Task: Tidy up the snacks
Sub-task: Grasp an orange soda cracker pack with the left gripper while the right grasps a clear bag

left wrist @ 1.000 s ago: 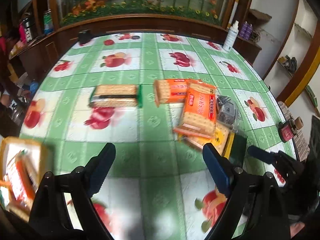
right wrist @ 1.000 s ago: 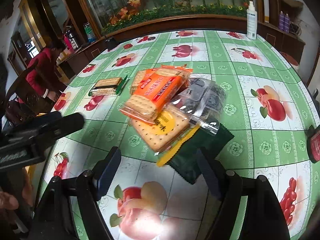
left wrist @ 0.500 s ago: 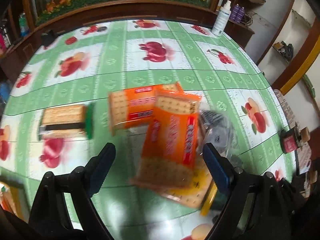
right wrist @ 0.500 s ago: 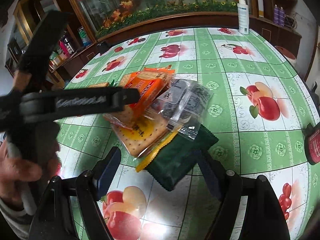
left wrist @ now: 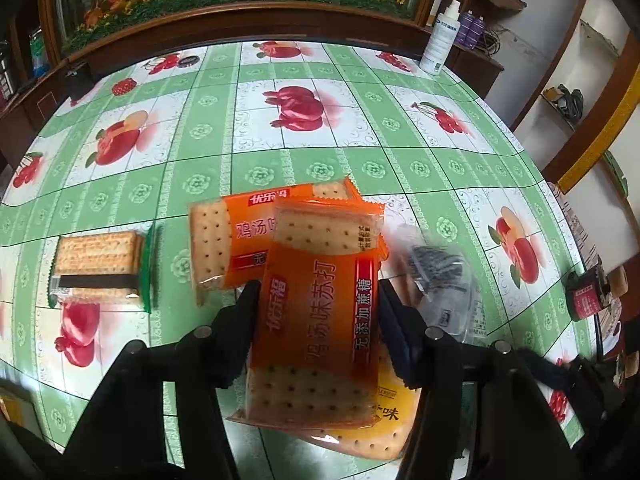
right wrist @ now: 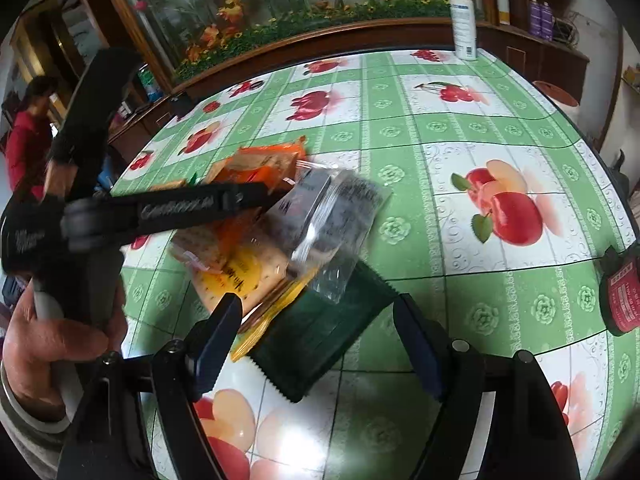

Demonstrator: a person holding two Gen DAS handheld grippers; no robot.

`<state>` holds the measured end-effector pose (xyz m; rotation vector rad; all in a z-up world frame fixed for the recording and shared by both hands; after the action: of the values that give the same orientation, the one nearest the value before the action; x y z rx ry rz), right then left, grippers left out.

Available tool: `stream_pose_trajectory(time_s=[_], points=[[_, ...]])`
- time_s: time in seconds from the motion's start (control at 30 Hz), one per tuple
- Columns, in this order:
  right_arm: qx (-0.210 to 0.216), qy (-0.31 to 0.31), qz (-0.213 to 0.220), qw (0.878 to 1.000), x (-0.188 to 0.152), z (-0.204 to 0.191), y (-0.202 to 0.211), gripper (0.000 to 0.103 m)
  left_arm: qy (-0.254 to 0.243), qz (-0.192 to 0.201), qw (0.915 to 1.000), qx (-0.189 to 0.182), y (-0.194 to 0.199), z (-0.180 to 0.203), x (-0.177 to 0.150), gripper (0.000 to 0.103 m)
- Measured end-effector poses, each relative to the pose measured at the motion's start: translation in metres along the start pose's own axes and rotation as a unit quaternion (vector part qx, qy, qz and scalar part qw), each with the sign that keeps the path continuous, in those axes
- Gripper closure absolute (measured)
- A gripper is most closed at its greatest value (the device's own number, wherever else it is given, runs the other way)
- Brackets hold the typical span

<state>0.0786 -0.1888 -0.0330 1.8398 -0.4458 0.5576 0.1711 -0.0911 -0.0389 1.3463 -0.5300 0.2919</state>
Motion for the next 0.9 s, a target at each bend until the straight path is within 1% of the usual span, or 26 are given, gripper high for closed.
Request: stream_pose_trajectory(time_s=[0.1, 0.17, 0.3, 0.33, 0.43, 0.47, 0.53, 0.63, 0.67, 0.73, 0.77, 0.87, 0.9], points=[[-0.007, -0.012, 0.010, 1.000, 0.010, 0.006, 0.001, 0.025, 0.005, 0.013, 0.9999, 0.009, 0.010, -0.008, -0.001, 0.044], [-0.013, -0.023, 0.013, 1.000, 0.018, 0.009, -0.002, 0.023, 0.015, 0.019, 0.9995, 0.018, 0.018, -0.018, -0.006, 0.044], [-0.021, -0.035, 0.003, 0.999, 0.036, 0.009, -0.017, 0.023, 0.033, 0.026, 0.9987, 0.029, 0.031, -0.036, -0.019, 0.044], [-0.031, -0.036, -0.002, 0.999, 0.040, 0.009, -0.023, 0.023, 0.037, 0.029, 0.9984, 0.032, 0.035, -0.040, -0.022, 0.044], [-0.046, -0.035, -0.014, 0.998, 0.044, 0.009, -0.038, 0.023, 0.039, 0.040, 0.9973, 0.047, 0.046, -0.049, -0.032, 0.044], [-0.050, -0.036, -0.017, 0.998, 0.046, 0.009, -0.043, 0.021, 0.039, 0.042, 0.9970, 0.051, 0.049, -0.051, -0.034, 0.044], [-0.048, -0.042, -0.019, 0.998, 0.048, 0.009, -0.048, 0.020, 0.040, 0.047, 0.9965, 0.057, 0.054, -0.056, -0.040, 0.044], [-0.060, -0.045, -0.026, 0.997, 0.046, 0.014, -0.050, 0.020, 0.044, 0.045, 0.9965, 0.055, 0.057, -0.061, -0.048, 0.044], [-0.061, -0.046, -0.022, 0.997, 0.046, 0.015, -0.047, 0.020, 0.047, 0.043, 0.9964, 0.055, 0.056, -0.062, -0.050, 0.044], [-0.048, -0.058, -0.016, 0.997, 0.046, 0.017, -0.043, 0.020, 0.050, 0.040, 0.9965, 0.053, 0.055, -0.064, -0.052, 0.044], [-0.044, -0.056, -0.019, 0.997, 0.046, 0.015, -0.044, 0.020, 0.050, 0.040, 0.9966, 0.052, 0.055, -0.063, -0.053, 0.044], [-0.070, -0.032, -0.027, 0.997, 0.047, 0.013, -0.051, 0.020, 0.046, 0.041, 0.9969, 0.050, 0.058, -0.060, -0.055, 0.044], [-0.069, -0.024, -0.034, 0.997, 0.045, 0.011, -0.055, 0.020, 0.044, 0.043, 0.9968, 0.051, 0.059, -0.059, -0.055, 0.044]])
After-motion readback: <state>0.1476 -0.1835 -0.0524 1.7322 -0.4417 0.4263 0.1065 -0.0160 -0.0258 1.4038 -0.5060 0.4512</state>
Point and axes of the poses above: each gripper's, at about its wrist camera, not at the fingertips, and y roughly against the way its jaws point, z to its right, x to its top, the point moved 9 cm from there along -y, roughly the way its jaws point, and after that the axes turned 1 degree about -y, right-handed, at the moved point
